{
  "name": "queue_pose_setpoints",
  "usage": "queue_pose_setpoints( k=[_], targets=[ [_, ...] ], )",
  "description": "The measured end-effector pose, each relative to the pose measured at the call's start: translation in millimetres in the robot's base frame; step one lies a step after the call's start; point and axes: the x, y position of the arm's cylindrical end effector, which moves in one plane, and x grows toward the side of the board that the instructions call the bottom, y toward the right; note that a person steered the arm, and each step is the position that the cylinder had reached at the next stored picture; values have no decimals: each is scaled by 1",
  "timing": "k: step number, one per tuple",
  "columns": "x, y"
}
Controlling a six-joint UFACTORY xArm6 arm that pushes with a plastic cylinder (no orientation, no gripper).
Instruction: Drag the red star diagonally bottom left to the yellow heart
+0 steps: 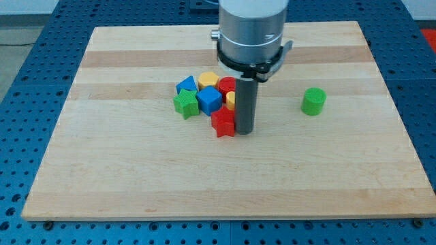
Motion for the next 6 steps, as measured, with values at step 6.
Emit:
queue_pose_setpoints(
  k=[6],
  targets=[
    [0,-36]
  ],
)
